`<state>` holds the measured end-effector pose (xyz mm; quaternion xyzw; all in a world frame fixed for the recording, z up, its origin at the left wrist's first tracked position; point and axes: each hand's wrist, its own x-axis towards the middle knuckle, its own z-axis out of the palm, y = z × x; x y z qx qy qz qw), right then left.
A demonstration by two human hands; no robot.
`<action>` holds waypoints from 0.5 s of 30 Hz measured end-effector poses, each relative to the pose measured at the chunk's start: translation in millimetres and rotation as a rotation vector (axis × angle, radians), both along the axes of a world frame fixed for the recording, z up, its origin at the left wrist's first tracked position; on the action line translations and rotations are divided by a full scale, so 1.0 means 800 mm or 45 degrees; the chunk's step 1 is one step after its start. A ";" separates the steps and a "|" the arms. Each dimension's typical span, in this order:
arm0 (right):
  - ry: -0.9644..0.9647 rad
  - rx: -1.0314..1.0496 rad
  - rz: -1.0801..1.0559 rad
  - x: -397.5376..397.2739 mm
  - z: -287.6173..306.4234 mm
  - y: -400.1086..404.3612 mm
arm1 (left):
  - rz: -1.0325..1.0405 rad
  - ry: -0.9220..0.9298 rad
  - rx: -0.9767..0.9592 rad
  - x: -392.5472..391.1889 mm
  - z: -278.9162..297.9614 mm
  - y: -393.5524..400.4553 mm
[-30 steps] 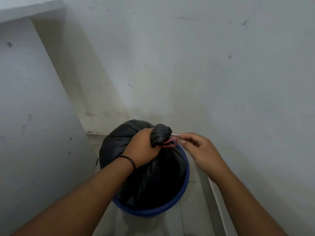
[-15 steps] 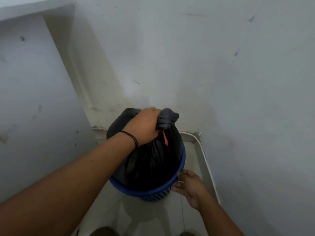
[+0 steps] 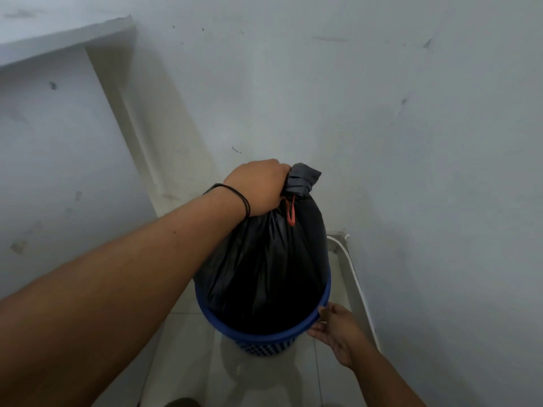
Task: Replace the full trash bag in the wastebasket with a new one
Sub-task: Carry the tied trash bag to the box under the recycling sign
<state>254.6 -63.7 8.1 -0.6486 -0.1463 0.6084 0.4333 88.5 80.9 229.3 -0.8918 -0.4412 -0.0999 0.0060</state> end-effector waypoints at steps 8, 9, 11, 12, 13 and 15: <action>0.048 -0.108 -0.073 0.004 -0.010 0.001 | 0.066 -0.251 0.249 0.000 0.066 0.013; 0.050 -0.114 -0.077 0.004 -0.011 0.001 | 0.090 -0.299 0.303 -0.001 0.079 0.014; 0.052 -0.132 -0.083 0.004 -0.012 0.001 | 0.124 -0.380 0.439 -0.002 0.110 0.019; 0.057 -0.136 -0.083 0.004 -0.009 0.000 | 0.133 -0.408 0.499 -0.002 0.126 0.021; 0.048 -0.138 -0.075 0.003 -0.005 -0.001 | 0.141 -0.427 0.545 -0.002 0.142 0.022; -0.090 -0.132 -0.030 0.004 0.014 -0.002 | 0.154 -0.433 0.607 -0.003 0.170 0.021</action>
